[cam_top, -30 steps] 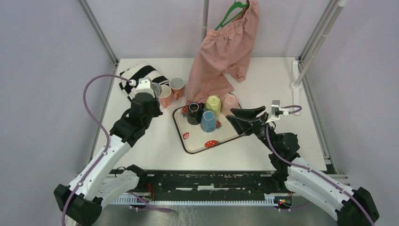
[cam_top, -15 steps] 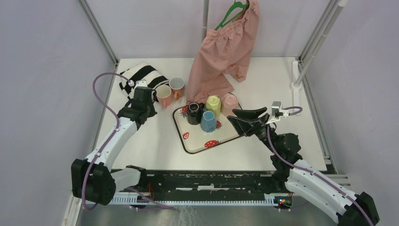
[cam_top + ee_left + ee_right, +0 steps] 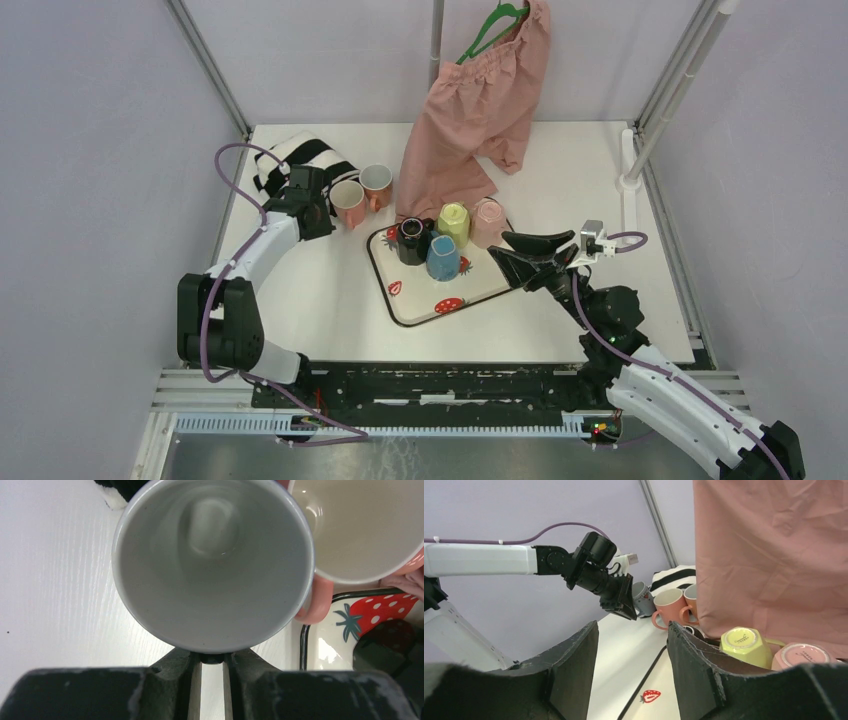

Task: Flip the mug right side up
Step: Place the cup at the center of the board.

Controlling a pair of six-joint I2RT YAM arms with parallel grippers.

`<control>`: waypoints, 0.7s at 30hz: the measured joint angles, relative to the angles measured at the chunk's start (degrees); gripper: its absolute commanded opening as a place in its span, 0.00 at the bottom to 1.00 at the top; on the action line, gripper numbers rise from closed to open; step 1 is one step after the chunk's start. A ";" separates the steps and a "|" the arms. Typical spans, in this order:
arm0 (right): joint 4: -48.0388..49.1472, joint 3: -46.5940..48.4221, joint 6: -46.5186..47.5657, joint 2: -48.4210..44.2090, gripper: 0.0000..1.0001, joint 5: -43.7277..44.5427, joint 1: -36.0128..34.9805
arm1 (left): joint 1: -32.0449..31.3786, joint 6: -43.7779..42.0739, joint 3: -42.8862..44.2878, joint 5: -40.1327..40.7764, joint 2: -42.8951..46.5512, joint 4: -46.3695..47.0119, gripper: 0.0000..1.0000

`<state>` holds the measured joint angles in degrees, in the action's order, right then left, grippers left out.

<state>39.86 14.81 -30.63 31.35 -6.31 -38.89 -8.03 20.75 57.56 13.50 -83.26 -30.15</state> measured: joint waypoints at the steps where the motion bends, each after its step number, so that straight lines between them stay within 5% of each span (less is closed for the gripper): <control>1: -0.50 0.00 0.35 -0.09 0.59 0.04 -0.02 | 0.13 -0.02 0.61 -0.15 -0.72 0.13 0.02; 21: -5.33 0.09 4.15 0.48 0.60 1.42 0.00 | 0.57 -0.02 1.75 -2.19 -5.66 -0.24 0.02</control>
<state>34.52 14.90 -26.48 31.83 -4.89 -38.89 -7.46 20.73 59.31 11.31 -88.92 -30.39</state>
